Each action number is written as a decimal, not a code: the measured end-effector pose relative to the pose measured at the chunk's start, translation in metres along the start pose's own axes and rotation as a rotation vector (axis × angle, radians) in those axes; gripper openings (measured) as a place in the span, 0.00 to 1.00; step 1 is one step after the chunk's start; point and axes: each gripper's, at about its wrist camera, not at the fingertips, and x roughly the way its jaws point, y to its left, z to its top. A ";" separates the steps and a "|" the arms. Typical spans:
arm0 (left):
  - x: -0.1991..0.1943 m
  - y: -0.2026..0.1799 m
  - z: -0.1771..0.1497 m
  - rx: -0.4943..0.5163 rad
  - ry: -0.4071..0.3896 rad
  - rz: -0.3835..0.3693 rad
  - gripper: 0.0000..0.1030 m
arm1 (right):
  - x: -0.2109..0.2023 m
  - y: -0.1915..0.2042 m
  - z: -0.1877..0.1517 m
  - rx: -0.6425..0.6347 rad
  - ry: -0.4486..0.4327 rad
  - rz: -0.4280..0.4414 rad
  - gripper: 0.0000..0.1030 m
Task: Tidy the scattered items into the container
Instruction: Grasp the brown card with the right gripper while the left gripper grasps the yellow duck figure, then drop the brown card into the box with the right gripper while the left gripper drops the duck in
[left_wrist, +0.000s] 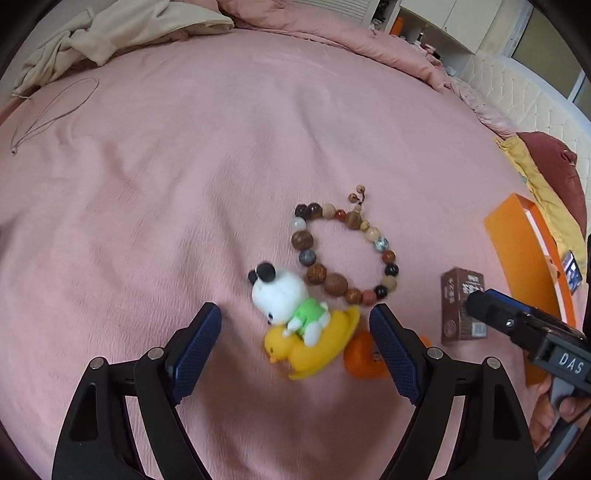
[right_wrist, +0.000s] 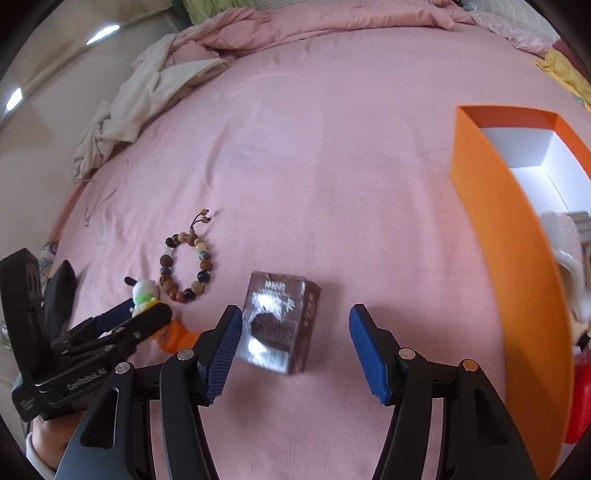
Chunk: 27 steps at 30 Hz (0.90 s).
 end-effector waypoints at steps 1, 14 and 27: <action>0.000 0.000 -0.001 0.007 -0.003 0.011 0.80 | 0.003 0.004 0.000 -0.026 0.001 -0.021 0.64; -0.045 0.009 -0.021 -0.061 -0.080 -0.109 0.52 | -0.037 -0.012 -0.003 -0.015 -0.052 -0.023 0.38; -0.082 -0.198 0.058 0.091 -0.144 -0.417 0.53 | -0.151 -0.136 -0.028 0.348 -0.244 -0.028 0.39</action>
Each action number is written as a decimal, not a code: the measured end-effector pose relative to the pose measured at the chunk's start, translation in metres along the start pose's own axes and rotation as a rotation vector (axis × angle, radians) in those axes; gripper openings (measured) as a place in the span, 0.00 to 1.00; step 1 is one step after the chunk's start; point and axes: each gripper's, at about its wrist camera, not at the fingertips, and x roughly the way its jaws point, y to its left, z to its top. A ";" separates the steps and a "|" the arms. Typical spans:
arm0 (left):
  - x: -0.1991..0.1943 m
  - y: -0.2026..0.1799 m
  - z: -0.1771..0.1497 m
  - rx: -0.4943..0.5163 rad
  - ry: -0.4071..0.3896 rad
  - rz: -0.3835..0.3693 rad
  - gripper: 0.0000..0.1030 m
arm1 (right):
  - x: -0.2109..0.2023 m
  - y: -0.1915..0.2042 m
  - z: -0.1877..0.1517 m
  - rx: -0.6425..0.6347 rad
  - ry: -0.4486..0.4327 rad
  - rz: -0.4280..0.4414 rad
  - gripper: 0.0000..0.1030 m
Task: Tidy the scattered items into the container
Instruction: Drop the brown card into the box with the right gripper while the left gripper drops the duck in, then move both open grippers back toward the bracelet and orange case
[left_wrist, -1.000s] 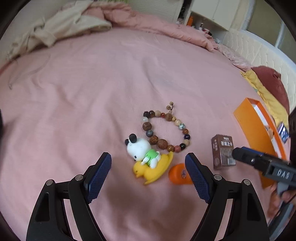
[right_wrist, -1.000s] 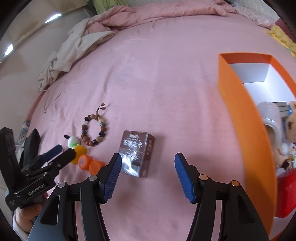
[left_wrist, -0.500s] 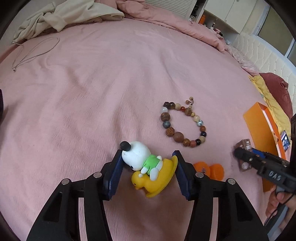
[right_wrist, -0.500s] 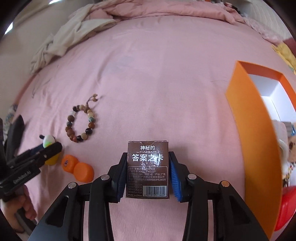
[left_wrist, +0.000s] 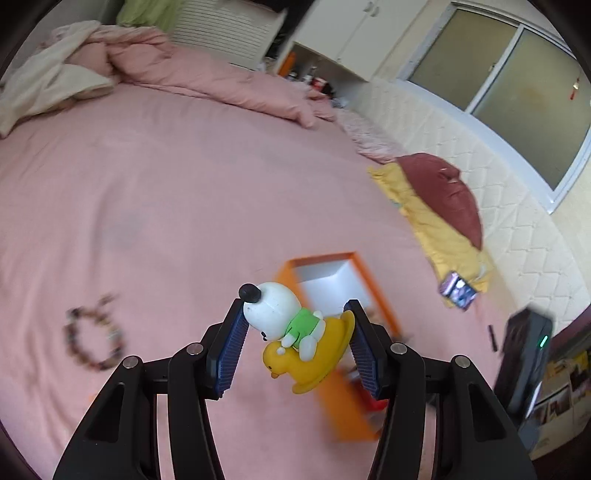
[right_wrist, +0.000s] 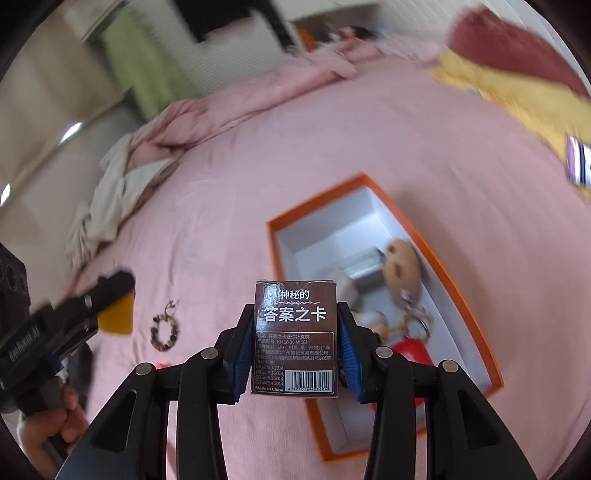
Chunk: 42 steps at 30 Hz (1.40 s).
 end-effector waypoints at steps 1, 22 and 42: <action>0.012 -0.010 0.005 0.007 -0.004 0.000 0.53 | -0.002 -0.007 0.002 0.029 0.001 -0.004 0.39; 0.089 -0.042 -0.010 0.153 0.056 0.099 0.59 | -0.027 -0.044 0.010 0.154 -0.050 -0.021 0.53; -0.033 0.090 -0.038 -0.164 -0.088 0.251 0.77 | -0.020 0.000 0.007 -0.032 -0.057 0.034 0.57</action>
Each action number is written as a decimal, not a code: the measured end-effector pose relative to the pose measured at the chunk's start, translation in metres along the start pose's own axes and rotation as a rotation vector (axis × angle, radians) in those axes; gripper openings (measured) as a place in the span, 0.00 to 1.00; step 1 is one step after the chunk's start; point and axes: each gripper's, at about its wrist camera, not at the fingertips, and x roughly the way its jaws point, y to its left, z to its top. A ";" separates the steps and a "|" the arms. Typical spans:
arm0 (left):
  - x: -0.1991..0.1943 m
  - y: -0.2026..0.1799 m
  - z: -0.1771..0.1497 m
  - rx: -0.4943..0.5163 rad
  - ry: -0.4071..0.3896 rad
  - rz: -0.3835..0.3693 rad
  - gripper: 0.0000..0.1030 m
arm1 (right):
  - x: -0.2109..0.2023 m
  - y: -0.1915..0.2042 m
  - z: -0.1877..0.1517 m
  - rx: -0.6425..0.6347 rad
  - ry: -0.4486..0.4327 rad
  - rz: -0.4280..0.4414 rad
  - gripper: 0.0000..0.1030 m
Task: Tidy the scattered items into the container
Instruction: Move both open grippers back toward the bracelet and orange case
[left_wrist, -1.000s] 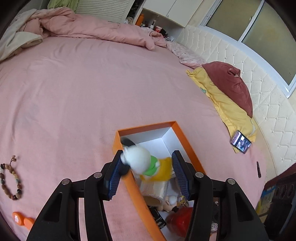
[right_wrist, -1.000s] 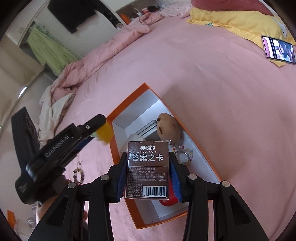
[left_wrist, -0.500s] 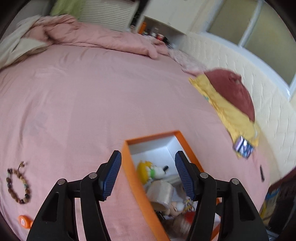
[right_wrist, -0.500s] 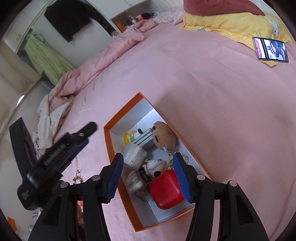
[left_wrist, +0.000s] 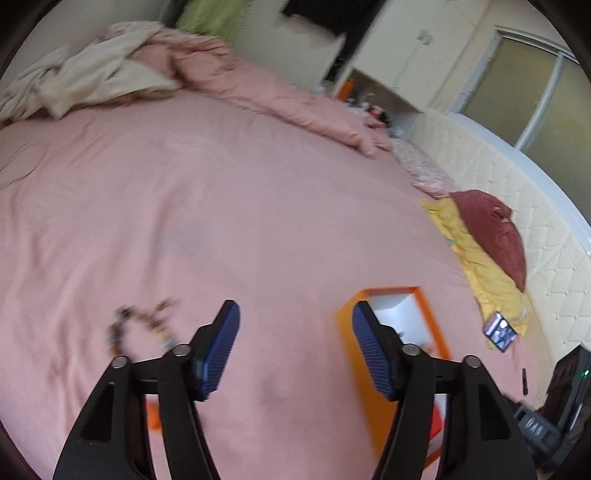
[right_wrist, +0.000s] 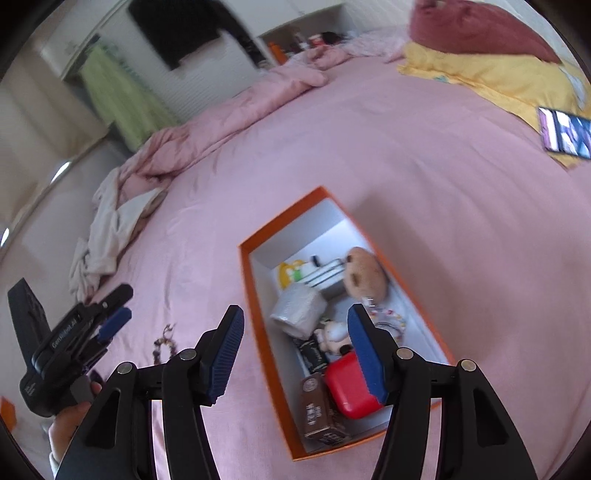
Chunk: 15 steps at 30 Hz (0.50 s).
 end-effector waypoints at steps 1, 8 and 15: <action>-0.004 0.018 -0.007 -0.023 0.012 0.029 0.78 | 0.002 0.008 -0.002 -0.030 0.006 0.012 0.57; -0.023 0.121 -0.069 -0.156 0.116 0.129 0.78 | 0.045 0.101 -0.049 -0.454 0.136 0.077 0.57; -0.061 0.184 -0.120 -0.233 -0.092 0.001 0.78 | 0.120 0.177 -0.118 -0.808 0.253 0.146 0.57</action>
